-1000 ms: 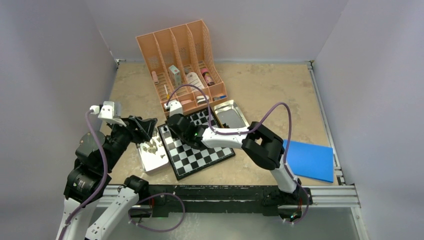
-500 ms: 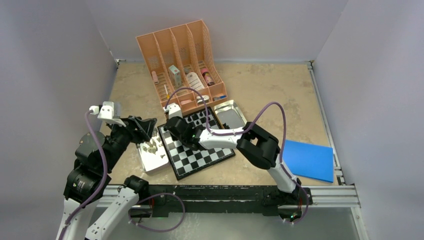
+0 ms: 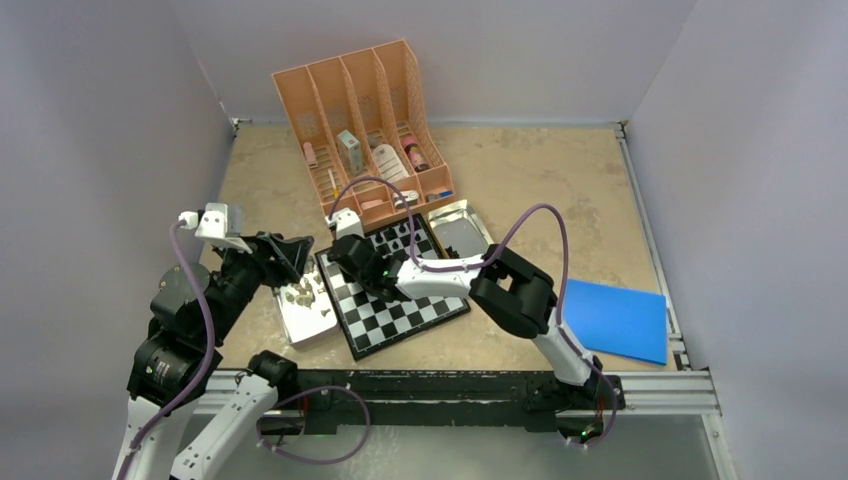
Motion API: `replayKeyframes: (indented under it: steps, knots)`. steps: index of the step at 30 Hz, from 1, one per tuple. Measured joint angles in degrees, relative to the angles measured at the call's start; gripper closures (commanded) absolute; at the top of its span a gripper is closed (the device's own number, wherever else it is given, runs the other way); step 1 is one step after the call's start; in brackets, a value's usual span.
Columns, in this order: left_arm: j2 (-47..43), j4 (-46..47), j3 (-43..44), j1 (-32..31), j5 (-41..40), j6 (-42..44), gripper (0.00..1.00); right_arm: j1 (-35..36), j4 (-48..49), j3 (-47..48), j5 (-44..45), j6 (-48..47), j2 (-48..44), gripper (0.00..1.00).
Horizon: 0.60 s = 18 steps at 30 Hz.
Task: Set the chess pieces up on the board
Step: Place the chess piece on the chessboard.
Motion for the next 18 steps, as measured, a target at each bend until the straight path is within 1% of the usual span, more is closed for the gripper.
replayKeyframes:
  steps: [5,13,18]
  knots:
    - [0.00,0.00,0.00,0.00,0.00,0.00,0.38,0.00,0.22,0.72,0.35,-0.02,1.16,0.88]
    - [0.00,0.00,0.00,0.00,0.00,0.00,0.38,0.00,0.02,0.90,1.31,-0.04,1.38,0.79]
    - [0.02,-0.07,0.00,0.00,0.00,0.07,0.38,0.00,-1.20,1.38,1.53,-0.09,1.51,0.69]
